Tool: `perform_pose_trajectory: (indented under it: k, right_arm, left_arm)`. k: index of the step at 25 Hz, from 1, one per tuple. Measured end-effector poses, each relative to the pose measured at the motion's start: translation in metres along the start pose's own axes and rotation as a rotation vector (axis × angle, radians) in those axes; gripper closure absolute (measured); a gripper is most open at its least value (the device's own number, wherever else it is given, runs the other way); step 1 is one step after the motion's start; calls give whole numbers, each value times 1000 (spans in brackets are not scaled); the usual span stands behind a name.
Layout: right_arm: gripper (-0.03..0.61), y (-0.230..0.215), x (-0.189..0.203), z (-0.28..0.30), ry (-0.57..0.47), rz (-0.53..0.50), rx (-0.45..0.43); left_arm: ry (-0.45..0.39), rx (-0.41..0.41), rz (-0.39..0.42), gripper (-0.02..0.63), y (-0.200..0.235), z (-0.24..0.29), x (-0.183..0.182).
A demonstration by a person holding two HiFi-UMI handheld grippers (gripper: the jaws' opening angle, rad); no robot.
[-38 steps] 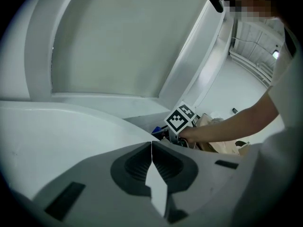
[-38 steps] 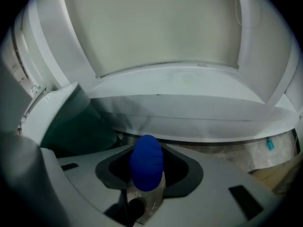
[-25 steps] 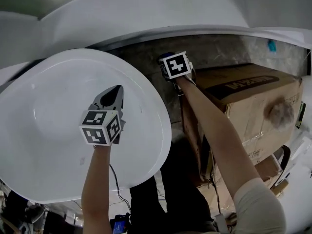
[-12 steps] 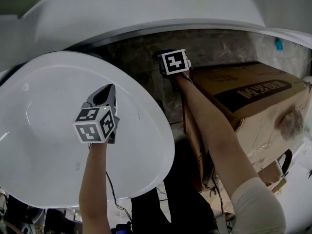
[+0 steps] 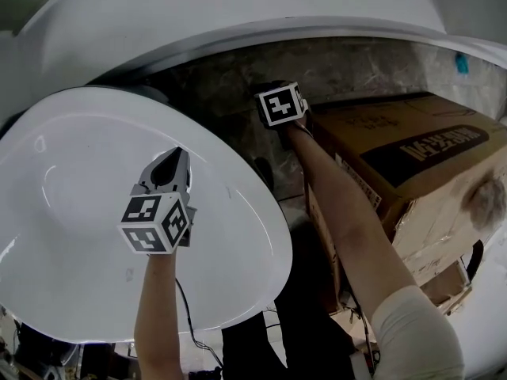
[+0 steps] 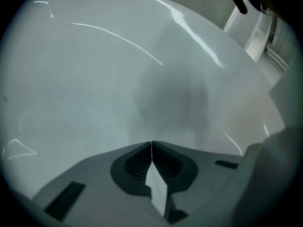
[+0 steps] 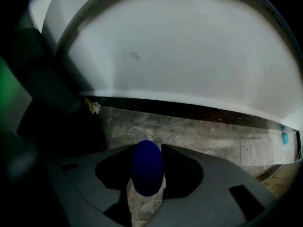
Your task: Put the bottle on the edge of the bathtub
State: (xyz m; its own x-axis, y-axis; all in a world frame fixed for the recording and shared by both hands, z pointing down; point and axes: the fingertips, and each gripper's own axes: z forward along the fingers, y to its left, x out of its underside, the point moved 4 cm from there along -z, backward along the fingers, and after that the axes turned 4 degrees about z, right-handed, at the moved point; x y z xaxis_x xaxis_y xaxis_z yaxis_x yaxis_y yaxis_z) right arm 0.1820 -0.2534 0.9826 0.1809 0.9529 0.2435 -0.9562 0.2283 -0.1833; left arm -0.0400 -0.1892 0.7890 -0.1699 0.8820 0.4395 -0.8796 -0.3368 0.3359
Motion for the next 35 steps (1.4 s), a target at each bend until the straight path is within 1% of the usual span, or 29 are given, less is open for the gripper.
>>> perform_pose_trajectory:
  k: [2,5,8,11,16,20,23,26,29,32,35]
  right_arm:
    - [414,-2,1,3,-10,8,11]
    - [414,-7,1,7,-14,13,25]
    - [414,-7,5,13,-12,30,16]
    - [414,-7,1,16,-33,37,16]
    - [414,-2,8,19,23,55,-1]
    - [414,-1,11,19,48,53,-3]
    - [388,0,16,18,70,63,-13]
    - [362,4,17,16,63,60,-32]
    - [339,0,20,8,65,51,-11]
    - [324,-3,17,-7,38,76,-6]
    - [316,0,7,-28,-12,105,-31]
  left_arm:
    - [1,-3,9,555,2,0,1]
    - [7,-8,-6,555,7,6,1]
    - [26,-11,-1,555,9,13,2]
    - [31,-5,7,555,11,15,2]
    - [33,-4,-1,555,13,15,6]
    - [30,0,12,555,15,10,5]
    - [24,-5,6,555,20,5,5]
    - [19,-9,-2,555,23,0,8]
    - [17,-5,-10,555,23,-3,7]
    - [20,-6,-1,555,20,-9,3]
    - [13,-4,1,555,14,-15,-4]
